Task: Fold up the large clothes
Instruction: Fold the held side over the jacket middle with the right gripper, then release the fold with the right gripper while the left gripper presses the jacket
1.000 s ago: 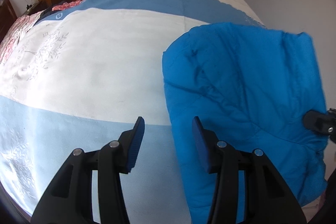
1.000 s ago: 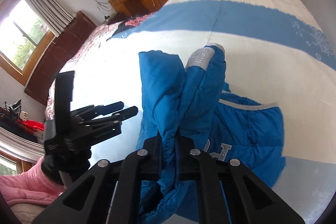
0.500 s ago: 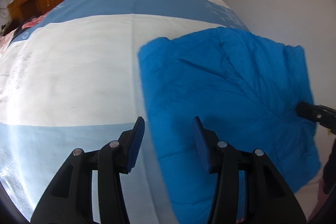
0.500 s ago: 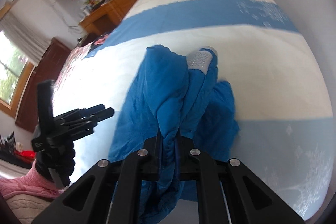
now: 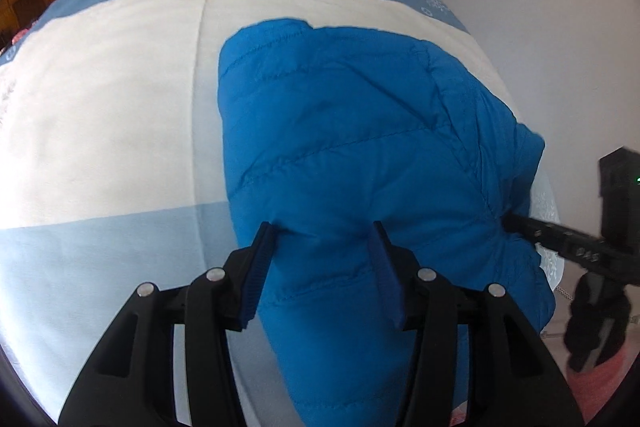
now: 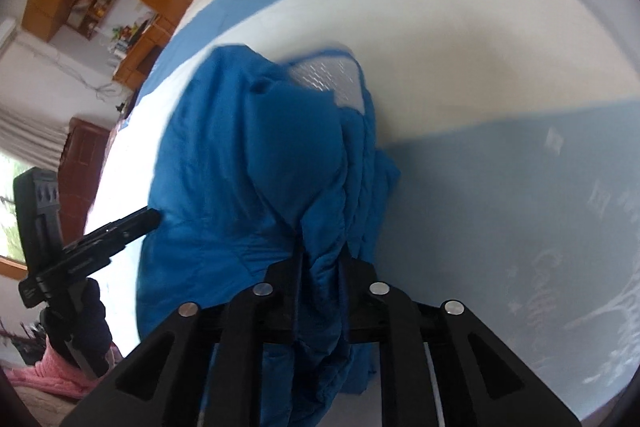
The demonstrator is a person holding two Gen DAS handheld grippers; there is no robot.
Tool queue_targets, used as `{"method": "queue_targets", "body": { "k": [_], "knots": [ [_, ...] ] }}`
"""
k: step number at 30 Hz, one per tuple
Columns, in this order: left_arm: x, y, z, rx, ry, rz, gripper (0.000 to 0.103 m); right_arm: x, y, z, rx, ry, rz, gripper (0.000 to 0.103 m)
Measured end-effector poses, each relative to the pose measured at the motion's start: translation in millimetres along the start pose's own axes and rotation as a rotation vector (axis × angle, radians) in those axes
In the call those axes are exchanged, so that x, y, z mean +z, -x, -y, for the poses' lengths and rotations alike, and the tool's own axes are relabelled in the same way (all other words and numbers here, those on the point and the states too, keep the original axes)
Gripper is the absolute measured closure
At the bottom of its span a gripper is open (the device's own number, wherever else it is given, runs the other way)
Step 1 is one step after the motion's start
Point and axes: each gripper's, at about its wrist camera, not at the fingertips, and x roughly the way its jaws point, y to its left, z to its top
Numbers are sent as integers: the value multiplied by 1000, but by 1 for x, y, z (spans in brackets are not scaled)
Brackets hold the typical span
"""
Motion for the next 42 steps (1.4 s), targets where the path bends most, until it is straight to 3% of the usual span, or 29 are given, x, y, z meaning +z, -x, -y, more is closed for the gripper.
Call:
{"method": "queue_targets", "body": {
  "k": [6, 10, 15, 18, 20, 23, 28, 31, 33, 37, 42],
  "knots": [
    [-10, -16, 7, 53, -49, 19, 53, -11, -22, 21, 66, -80, 37, 82],
    [0, -11, -1, 8, -13, -13, 54, -6, -4, 20, 68, -75, 62, 74],
    [18, 18, -11, -27, 21, 36, 56, 1, 46, -19, -72, 56, 195, 73],
    [39, 28, -8, -44, 19, 66, 56, 14, 56, -57, -9, 149, 239, 74],
    [53, 23, -1, -56, 6, 67, 56, 26, 44, -86, -13, 252, 233, 74],
    [76, 3, 14, -64, -21, 47, 56, 40, 19, -101, -35, 316, 192, 76],
    [101, -37, 20, -23, -28, -15, 56, 68, -14, -70, -95, 248, 133, 79],
    [110, -62, 14, -40, 0, -76, 55, 72, -32, -46, -119, 202, 85, 93],
    [112, -77, 13, -51, 6, -113, 55, 71, -43, -33, -119, 179, 61, 97],
    [111, -91, 18, -10, -50, -129, 54, 66, -54, -13, -67, 113, 28, 98],
    [116, -78, 19, 4, -17, -105, 57, 70, -41, -17, -43, 78, 53, 98]
  ]
}}
